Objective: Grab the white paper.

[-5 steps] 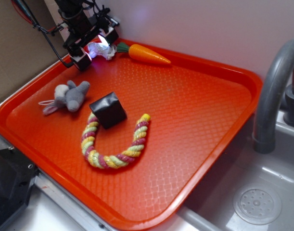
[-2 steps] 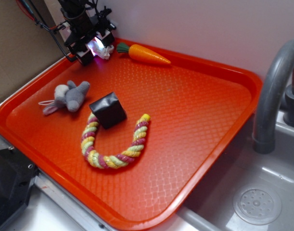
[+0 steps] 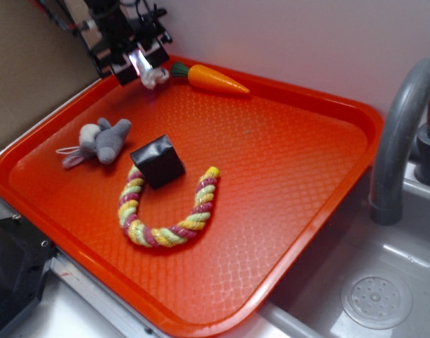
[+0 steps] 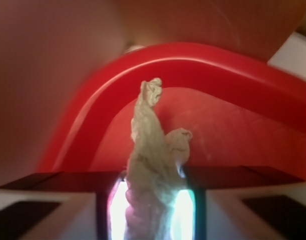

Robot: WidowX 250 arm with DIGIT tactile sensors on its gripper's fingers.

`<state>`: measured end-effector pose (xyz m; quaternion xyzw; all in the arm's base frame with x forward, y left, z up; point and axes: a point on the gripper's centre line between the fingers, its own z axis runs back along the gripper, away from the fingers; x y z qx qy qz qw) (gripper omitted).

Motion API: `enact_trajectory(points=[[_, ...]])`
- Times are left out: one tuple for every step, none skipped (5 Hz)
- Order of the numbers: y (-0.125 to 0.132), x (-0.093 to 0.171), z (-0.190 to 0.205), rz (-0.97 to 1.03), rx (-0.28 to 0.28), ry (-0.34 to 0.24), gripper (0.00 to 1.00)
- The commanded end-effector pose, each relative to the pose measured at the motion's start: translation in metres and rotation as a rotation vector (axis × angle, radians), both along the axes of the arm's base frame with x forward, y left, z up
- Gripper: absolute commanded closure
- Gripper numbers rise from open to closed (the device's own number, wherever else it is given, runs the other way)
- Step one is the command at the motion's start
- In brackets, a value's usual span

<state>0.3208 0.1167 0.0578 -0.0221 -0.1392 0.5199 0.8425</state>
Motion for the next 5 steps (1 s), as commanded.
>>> enact_trajectory(points=[[-0.02, -0.031, 0.085, -0.511, 0.004, 0.036, 1.0], [-0.057, -0.055, 0.117, -0.76, -0.02, 0.114, 1.0], [-0.079, -0.075, 0.136, -1.011, -0.019, 0.093, 1.0], [-0.101, -0.094, 0.157, -1.132, -0.015, 0.056, 1.0], [-0.111, -0.108, 0.169, -1.292, -0.097, 0.0, 1.0]])
